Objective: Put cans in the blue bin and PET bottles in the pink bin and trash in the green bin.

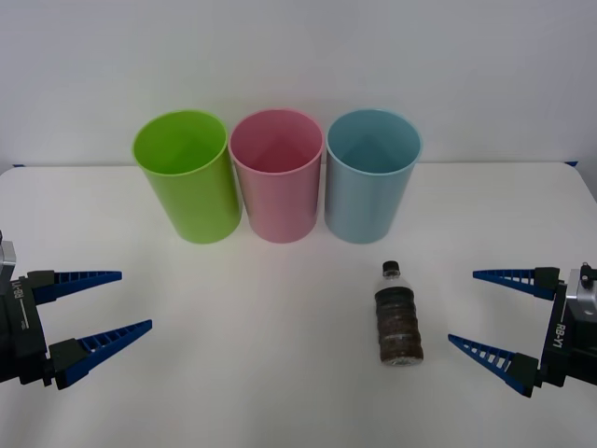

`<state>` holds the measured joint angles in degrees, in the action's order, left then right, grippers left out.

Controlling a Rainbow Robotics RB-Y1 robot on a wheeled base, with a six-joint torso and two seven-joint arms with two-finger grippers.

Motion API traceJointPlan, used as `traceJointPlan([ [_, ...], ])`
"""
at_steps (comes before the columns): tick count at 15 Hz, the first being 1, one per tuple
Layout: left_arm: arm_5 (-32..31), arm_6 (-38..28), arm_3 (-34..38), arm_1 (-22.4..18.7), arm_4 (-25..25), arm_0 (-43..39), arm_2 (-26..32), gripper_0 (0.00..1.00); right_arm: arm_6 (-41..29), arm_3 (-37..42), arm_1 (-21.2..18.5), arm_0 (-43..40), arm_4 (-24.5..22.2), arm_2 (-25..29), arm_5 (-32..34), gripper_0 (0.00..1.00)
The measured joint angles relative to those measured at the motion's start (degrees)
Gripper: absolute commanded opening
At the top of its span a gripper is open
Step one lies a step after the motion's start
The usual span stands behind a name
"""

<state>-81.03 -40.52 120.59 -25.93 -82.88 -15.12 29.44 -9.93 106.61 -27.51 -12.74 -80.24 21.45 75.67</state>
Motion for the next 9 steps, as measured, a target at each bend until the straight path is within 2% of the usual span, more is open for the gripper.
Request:
traceJointPlan([
  [9,0.0,0.0,0.0,0.0,0.0,0.0,0.0,1.00,0.0,0.0,0.0,0.0,0.0,0.0,0.0,1.00],
])
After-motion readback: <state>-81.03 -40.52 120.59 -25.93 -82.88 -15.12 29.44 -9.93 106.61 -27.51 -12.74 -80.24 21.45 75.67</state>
